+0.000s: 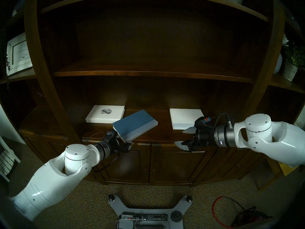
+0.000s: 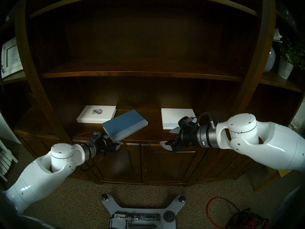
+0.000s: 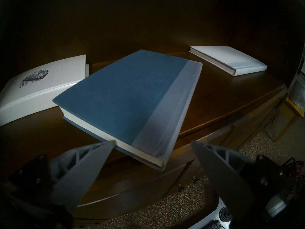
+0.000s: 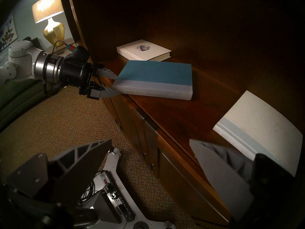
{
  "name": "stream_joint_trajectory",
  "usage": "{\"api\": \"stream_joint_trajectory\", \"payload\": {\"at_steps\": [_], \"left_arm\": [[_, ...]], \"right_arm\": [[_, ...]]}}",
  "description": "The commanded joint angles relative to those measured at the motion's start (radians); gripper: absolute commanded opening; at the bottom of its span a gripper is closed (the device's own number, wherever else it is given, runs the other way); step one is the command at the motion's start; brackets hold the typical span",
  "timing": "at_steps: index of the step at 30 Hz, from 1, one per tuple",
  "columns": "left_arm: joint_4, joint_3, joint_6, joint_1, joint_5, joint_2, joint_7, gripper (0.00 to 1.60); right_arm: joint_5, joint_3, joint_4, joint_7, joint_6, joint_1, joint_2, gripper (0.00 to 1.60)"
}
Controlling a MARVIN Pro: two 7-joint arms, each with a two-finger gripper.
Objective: Close the books and align them horizontally on the shelf
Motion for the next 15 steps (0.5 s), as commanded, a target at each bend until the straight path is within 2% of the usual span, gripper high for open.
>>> {"api": "stream_joint_trajectory", "payload": {"at_steps": [1, 3, 4, 5, 15], "left_arm": [[0.014, 0.0, 0.0, -0.107, 0.035, -0.067, -0.029, 1.6], [0.024, 0.018, 0.008, -0.137, 0.035, -0.072, -0.034, 1.6], [0.011, -0.003, 0.007, -0.116, 0.044, -0.084, -0.037, 1.6], [0.022, 0.022, 0.013, -0.152, 0.035, -0.076, -0.038, 1.6], [0.043, 0.024, 0.031, -0.199, 0.046, -0.096, -0.069, 1.6]], "right_arm": [[0.001, 0.023, -0.003, -0.002, -0.013, 0.017, 0.001, 1.6], [0.001, 0.023, -0.003, -0.002, -0.013, 0.017, 0.001, 1.6], [0.001, 0.023, -0.003, -0.002, -0.013, 0.017, 0.001, 1.6], [0.001, 0.023, -0.003, -0.002, -0.013, 0.017, 0.001, 1.6], [0.001, 0.023, -0.003, -0.002, -0.014, 0.016, 0.001, 1.6]]}}
